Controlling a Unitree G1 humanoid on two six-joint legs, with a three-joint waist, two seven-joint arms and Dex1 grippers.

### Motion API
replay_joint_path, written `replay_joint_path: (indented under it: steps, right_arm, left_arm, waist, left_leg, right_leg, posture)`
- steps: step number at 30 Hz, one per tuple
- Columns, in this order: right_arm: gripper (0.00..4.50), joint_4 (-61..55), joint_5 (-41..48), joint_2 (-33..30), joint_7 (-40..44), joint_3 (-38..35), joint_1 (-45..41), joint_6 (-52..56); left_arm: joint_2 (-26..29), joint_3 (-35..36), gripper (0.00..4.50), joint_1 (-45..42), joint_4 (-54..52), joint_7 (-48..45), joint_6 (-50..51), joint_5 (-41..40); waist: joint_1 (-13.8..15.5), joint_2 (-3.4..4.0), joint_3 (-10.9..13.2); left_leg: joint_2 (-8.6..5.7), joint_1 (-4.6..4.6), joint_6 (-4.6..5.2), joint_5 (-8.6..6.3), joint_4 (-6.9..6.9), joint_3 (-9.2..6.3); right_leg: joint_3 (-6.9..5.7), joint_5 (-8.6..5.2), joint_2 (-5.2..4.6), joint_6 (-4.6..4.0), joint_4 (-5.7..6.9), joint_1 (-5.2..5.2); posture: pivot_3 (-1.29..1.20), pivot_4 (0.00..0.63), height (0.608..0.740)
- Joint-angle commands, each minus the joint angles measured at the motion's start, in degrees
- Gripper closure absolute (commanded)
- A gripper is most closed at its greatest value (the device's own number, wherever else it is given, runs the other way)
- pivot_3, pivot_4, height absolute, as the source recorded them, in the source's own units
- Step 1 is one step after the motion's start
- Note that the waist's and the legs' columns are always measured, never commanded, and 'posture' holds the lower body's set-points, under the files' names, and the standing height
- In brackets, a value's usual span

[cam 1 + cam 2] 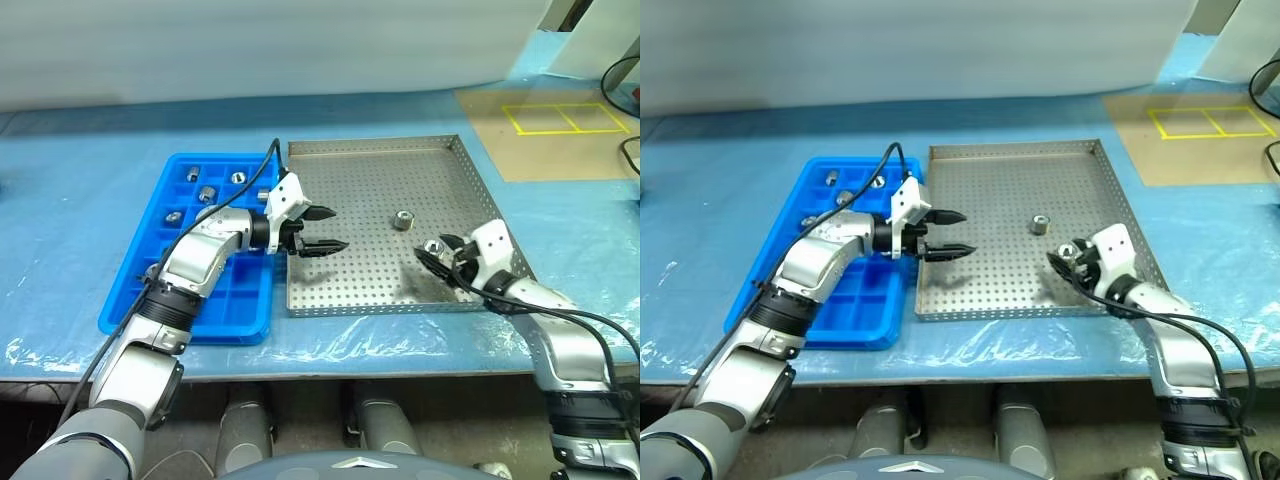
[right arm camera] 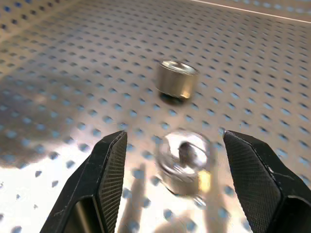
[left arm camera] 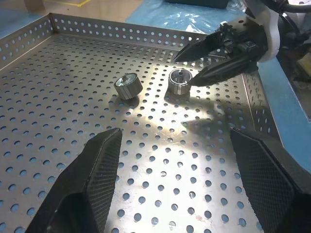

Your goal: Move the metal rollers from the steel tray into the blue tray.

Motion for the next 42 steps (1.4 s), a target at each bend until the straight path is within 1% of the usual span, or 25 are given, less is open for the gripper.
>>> replay_joint_path:
  steps: [1, 2, 3, 6, 9, 11, 14, 18, 21, 24, 27, 30, 34, 36, 39, 42]
  right_arm:
    - [1.28, 1.1, 0.1, -0.9, -1.2, -2.5, -0.5, -1.7]
    - [1.28, 1.6, 0.4, -0.7, -1.0, -2.3, -0.8, -1.8]
    - [1.28, 1.7, 0.7, -0.5, -0.8, -2.0, -1.0, -1.7]
    - [1.28, 2.7, -0.6, -0.1, -0.5, 0.8, -1.7, -2.4]
    - [1.28, 3.6, -0.8, 0.5, -0.5, 2.3, -2.5, -2.6]
    - [1.28, 4.5, -1.0, 0.7, -0.5, 2.8, -3.2, -3.0]
    - [1.28, 6.1, -1.3, 0.9, -0.3, 3.7, -3.8, -3.7]
    - [1.28, 11.4, -2.5, 1.3, -0.2, 4.9, -5.4, -5.4]
    - [1.28, 16.8, -5.6, 0.2, 0.0, 7.0, -5.9, -7.3]
    - [1.88, 17.2, -4.2, 0.6, 1.7, 6.9, -6.3, -8.4]
    - [2.79, 17.2, -4.7, 1.0, 0.4, 6.8, -8.1, -7.9]
    - [2.84, 15.9, -2.8, 1.4, 3.3, 7.3, -8.6, -8.0]
    - [2.84, 14.6, -4.3, 1.9, 2.0, 8.4, -10.9, -7.2]
    - [2.84, 11.1, -1.6, 2.8, 2.3, 8.1, -13.5, -3.0]
    - [2.84, 3.7, 1.2, 4.4, 5.2, 11.7, -18.1, 2.1]
    - [2.84, 1.8, 1.1, 5.7, 7.4, 15.4, -20.5, 3.3]
  left_arm:
    - [0.4, 0.7, 0.78, -0.1, -2.1, -0.5, -0.1, -0.1]
    - [0.3, 0.7, 0.78, -0.4, -1.7, -0.6, -0.2, 0.0]
    - [0.2, 0.8, 0.78, -0.7, -1.4, -0.5, -0.3, 0.2]
    - [-0.1, 0.9, 0.78, -1.7, -0.5, -0.3, -0.5, 0.7]
    - [0.0, 1.0, 0.78, -1.6, -1.0, -0.4, -0.2, 0.6]
    - [0.3, 1.2, 0.78, -1.3, -1.6, -0.5, 0.2, 0.4]
    - [0.7, 1.5, 0.78, -0.8, -2.0, 0.0, 0.5, 0.5]
    - [1.3, 1.5, 0.78, -0.1, -2.8, 0.6, 0.5, 0.7]
    - [1.6, 1.7, 0.78, 0.1, -3.2, 1.2, 0.5, 0.7]
    - [2.0, 1.8, 0.78, 0.2, -3.1, 1.5, 0.4, 0.9]
    - [2.5, 1.9, 0.78, 0.5, -3.4, 1.7, 0.5, 0.8]
    - [2.9, 2.2, 0.78, 0.7, -3.6, 2.6, 0.5, 1.1]
    - [4.3, 3.0, 0.78, 1.7, -5.7, 3.7, 1.8, 1.1]
    - [5.9, 4.5, 0.78, 2.1, -5.6, 4.1, 1.7, 0.9]
    - [9.5, 7.5, 0.78, 3.8, -4.4, 4.3, 0.7, 1.0]
    - [11.4, 9.4, 0.78, 5.3, -5.1, 4.5, 0.9, 0.4]
  waist:
    - [0.0, 0.0, 0.0]
    - [0.0, 0.0, 0.0]
    - [0.0, 0.0, 0.0]
    - [0.0, 0.01, 0.0]
    - [0.0, 0.02, 0.0]
    - [0.1, 0.03, 0.0]
    - [0.2, 0.03, 0.0]
    - [0.2, 0.03, 0.0]
    - [0.2, 0.03, 0.0]
    - [0.2, 0.02, 0.0]
    - [0.3, 0.02, 0.0]
    - [0.1, 0.02, 0.0]
    - [-0.1, 0.03, 0.0]
    - [0.1, 0.06, 0.0]
    - [-0.2, 0.09, 0.0]
    - [0.3, 0.11, 0.0]
  left_leg:
    - [0.02, 0.03, 0.0, 0.0, 0.02, 0.0]
    - [0.03, 0.04, -0.01, 0.0, 0.03, -0.01]
    - [0.03, 0.06, -0.01, 0.0, 0.03, -0.01]
    - [0.02, 0.1, -0.01, 0.0, 0.03, -0.01]
    - [0.02, 0.09, -0.01, 0.01, 0.03, -0.02]
    - [0.02, 0.07, 0.0, 0.0, 0.01, -0.01]
    - [0.02, -0.01, 0.04, -0.03, -0.01, -0.02]
    - [0.0, -0.02, 0.07, -0.05, 0.01, -0.02]
    - [0.01, 0.0, 0.06, -0.04, 0.02, -0.01]
    - [0.01, 0.12, 0.06, -0.04, 0.03, -0.02]
    - [0.01, 0.17, 0.05, -0.04, 0.04, -0.03]
    - [0.02, 0.18, 0.05, -0.04, 0.04, -0.03]
    - [0.06, 0.19, 0.03, -0.03, 0.0, -0.03]
    - [0.05, 0.16, 0.0, -0.01, -0.05, -0.02]
    - [0.04, -0.01, -0.01, 0.01, -0.06, -0.01]
    - [0.07, 0.03, -0.07, 0.04, -0.21, -0.01]
  right_leg:
    - [0.0, -0.01, 0.01, 0.06, 0.0, 0.03]
    - [-0.01, -0.15, 0.01, 0.3, 0.01, 0.05]
    - [-0.01, -0.19, 0.01, 0.38, 0.01, 0.06]
    - [-0.01, -0.2, 0.01, 0.42, 0.03, 0.08]
    - [-0.01, -0.17, 0.01, 0.38, 0.03, 0.08]
    - [-0.01, 0.0, 0.01, 0.09, 0.02, 0.07]
    - [-0.02, 0.02, 0.01, 0.05, -0.02, 0.04]
    - [-0.02, 0.02, -0.01, 0.05, -0.03, 0.04]
    - [-0.02, 0.02, -0.01, 0.05, -0.01, 0.06]
    - [-0.02, 0.01, -0.02, 0.06, -0.02, 0.19]
    - [-0.02, -0.01, -0.02, 0.09, -0.02, 0.24]
    - [-0.02, 0.01, -0.01, 0.07, -0.02, 0.23]
    - [-0.02, 0.01, 0.01, 0.06, 0.02, 0.17]
    - [-0.02, 0.01, 0.01, 0.06, 0.04, 0.09]
    - [0.01, 0.03, 0.02, 0.03, 0.09, -0.1]
    - [-0.02, 0.02, 0.04, -0.01, 0.1, -0.14]
  posture:
    - [-0.37, 0.15, 0.74]
    - [-0.37, 0.15, 0.74]
    - [-0.37, 0.15, 0.74]
    - [-0.37, 0.15, 0.74]
    - [-0.36, 0.15, 0.74]
    - [-0.34, 0.15, 0.74]
    - [-0.33, 0.15, 0.74]
    - [-0.31, 0.15, 0.74]
    - [-0.31, 0.15, 0.74]
    - [-0.3, 0.15, 0.74]
    - [-0.29, 0.15, 0.74]
    - [-0.28, 0.15, 0.74]
    - [-0.27, 0.15, 0.74]
    - [-0.26, 0.15, 0.74]
    - [-0.23, 0.15, 0.74]
    - [-0.2, 0.15, 0.74]
